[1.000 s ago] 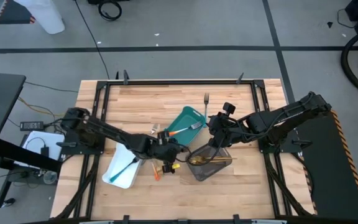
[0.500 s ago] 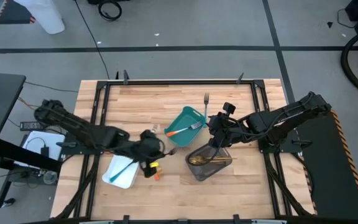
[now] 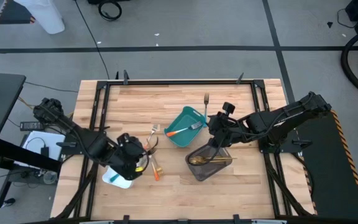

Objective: Sort silverware by color (type)
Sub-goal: Put the blue silver fork into the white bin

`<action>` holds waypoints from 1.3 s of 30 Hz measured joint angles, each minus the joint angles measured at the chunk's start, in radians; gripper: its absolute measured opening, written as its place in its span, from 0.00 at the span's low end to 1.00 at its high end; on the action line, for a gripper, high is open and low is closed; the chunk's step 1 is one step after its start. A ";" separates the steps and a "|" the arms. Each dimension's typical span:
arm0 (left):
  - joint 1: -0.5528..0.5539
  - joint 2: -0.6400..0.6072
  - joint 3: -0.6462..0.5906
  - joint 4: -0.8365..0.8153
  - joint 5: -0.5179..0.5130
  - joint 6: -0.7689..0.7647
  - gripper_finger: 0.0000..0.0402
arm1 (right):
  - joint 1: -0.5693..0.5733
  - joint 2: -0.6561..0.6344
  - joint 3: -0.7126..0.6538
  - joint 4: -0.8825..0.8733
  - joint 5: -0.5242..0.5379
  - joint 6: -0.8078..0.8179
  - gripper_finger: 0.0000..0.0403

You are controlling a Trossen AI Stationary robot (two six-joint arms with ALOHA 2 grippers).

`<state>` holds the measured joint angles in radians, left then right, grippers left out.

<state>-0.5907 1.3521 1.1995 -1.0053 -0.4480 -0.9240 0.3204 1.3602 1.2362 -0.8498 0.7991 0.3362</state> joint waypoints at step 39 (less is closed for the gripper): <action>-0.348 -0.006 -0.278 -0.188 -0.143 -0.823 0.05 | -0.268 0.046 0.000 0.531 -0.237 -0.502 0.34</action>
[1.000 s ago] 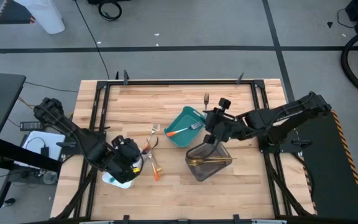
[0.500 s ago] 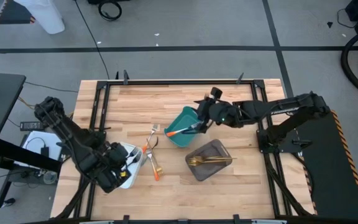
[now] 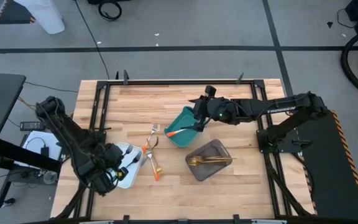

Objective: Sort silverware by color (type)
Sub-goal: Put the blue silver fork into the white bin

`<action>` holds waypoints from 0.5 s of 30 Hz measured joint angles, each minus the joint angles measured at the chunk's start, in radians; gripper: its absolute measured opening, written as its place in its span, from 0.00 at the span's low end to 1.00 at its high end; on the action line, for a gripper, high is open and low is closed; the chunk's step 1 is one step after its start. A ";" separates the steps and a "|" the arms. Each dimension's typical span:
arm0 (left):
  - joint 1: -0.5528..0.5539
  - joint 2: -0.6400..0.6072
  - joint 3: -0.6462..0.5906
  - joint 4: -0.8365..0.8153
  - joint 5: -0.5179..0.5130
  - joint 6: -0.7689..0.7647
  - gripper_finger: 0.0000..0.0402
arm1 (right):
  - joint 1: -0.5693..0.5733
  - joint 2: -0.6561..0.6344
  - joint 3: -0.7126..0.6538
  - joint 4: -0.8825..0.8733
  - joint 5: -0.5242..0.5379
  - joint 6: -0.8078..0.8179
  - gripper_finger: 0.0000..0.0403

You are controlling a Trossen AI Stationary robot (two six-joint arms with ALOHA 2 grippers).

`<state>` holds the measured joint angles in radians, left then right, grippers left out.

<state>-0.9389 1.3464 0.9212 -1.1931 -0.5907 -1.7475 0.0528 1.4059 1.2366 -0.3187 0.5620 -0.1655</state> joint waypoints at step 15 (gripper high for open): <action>-0.012 0.001 -0.211 0.274 0.018 0.024 0.05 | -0.002 0.000 0.000 0.003 -0.012 -0.003 0.34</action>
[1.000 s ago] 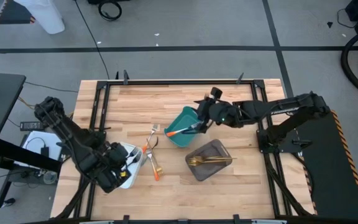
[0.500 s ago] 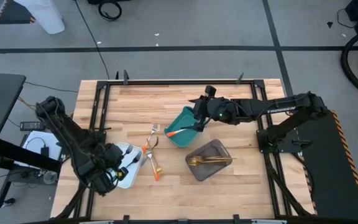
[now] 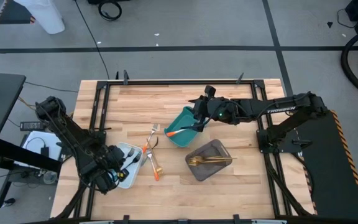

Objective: Sort silverware by color (type)
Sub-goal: Put the blue silver fork into the white bin, then put the orange silver fork into the blue bin

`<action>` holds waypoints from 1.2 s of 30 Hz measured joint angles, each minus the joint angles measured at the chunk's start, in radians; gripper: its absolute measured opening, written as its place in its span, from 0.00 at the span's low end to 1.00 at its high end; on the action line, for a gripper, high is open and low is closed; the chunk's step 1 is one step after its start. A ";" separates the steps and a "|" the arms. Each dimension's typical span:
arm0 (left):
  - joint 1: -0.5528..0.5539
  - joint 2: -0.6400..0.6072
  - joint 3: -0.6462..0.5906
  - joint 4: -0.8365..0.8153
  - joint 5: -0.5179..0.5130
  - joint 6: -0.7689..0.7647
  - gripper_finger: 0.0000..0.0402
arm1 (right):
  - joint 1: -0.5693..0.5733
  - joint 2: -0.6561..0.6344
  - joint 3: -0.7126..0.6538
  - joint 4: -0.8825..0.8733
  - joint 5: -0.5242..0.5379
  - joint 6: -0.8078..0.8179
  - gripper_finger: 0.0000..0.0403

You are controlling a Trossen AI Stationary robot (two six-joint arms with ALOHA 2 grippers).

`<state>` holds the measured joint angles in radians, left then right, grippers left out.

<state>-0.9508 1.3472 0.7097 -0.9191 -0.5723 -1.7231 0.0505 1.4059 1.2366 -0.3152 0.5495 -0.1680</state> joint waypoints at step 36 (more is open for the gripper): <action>0.638 0.023 0.251 -0.094 0.081 0.837 0.24 | 0.013 0.000 0.000 -0.154 -0.049 0.201 0.34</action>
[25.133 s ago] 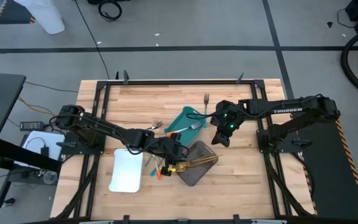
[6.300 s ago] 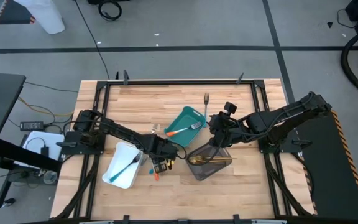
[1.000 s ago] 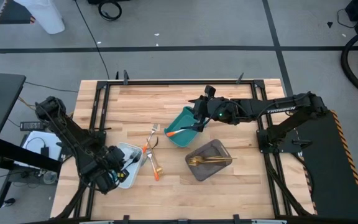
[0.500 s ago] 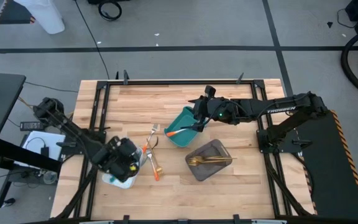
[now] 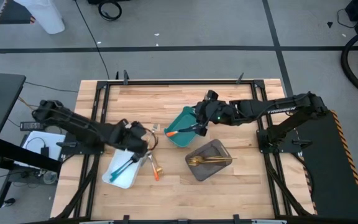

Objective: Sort silverware by color (type)
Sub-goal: Put the orange silver fork into the blue bin

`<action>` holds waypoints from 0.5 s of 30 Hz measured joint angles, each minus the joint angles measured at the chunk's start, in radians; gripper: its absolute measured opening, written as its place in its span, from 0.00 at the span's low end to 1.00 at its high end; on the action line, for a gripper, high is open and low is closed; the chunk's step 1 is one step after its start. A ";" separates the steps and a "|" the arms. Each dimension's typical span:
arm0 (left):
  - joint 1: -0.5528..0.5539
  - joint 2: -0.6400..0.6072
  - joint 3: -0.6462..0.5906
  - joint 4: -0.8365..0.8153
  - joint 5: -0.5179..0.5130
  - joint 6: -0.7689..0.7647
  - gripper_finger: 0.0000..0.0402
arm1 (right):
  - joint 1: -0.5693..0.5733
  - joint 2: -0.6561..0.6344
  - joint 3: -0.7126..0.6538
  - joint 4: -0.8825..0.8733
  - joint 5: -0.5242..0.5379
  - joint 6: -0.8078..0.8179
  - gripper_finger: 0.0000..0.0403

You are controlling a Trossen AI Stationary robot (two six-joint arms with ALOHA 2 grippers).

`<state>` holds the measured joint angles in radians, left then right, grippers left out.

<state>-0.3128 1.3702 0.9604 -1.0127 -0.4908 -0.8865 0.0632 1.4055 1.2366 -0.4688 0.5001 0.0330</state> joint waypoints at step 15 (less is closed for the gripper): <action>0.283 0.161 0.000 0.260 0.174 0.379 0.24 | 0.117 0.000 0.000 -0.233 0.030 0.211 0.34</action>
<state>-0.0301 1.5310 0.9604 -0.7529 -0.3164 -0.5078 0.1805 1.4052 1.2366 -0.7017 0.5299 0.2439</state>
